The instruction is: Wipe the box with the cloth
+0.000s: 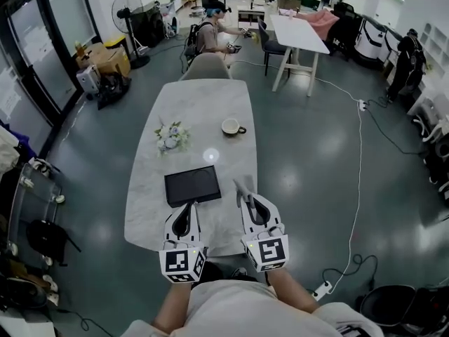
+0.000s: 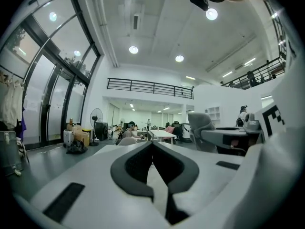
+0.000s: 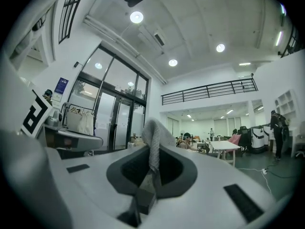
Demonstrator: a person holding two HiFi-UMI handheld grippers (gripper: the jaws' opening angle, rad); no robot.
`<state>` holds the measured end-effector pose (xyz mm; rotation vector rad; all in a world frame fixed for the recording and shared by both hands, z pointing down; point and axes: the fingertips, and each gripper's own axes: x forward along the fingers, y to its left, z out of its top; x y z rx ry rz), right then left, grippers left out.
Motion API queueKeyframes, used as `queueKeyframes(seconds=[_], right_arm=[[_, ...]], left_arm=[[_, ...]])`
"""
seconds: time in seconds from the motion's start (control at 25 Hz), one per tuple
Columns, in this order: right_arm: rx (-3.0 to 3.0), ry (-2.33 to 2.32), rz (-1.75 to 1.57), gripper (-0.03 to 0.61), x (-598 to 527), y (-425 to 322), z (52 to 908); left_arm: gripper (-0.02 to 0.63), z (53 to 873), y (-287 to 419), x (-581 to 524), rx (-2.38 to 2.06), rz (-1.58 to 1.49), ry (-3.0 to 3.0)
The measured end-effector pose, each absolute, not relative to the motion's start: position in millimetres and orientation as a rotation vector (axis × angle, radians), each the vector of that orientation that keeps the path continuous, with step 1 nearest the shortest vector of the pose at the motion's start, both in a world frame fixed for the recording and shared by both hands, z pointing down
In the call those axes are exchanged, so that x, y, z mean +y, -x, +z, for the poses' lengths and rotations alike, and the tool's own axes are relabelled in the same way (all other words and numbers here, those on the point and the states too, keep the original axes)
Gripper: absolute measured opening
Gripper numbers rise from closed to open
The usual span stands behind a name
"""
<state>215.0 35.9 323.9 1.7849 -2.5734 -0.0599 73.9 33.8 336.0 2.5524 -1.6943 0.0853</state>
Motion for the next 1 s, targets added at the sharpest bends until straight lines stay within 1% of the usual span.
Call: queueKeyframes(seconds=[0.76, 1.0], right_arm=[[-2.595, -1.780, -0.088, 0.044, 35.2, -206.5, 321.4], [-2.579, -1.800, -0.052, 0.044, 36.9, -210.8, 330.7]], left_arm=[[0.023, 339.6, -83.2, 31.0, -1.622, 0.133, -2.616], [0.023, 346.4, -83.8, 30.0, -1.631, 0.141, -2.603]])
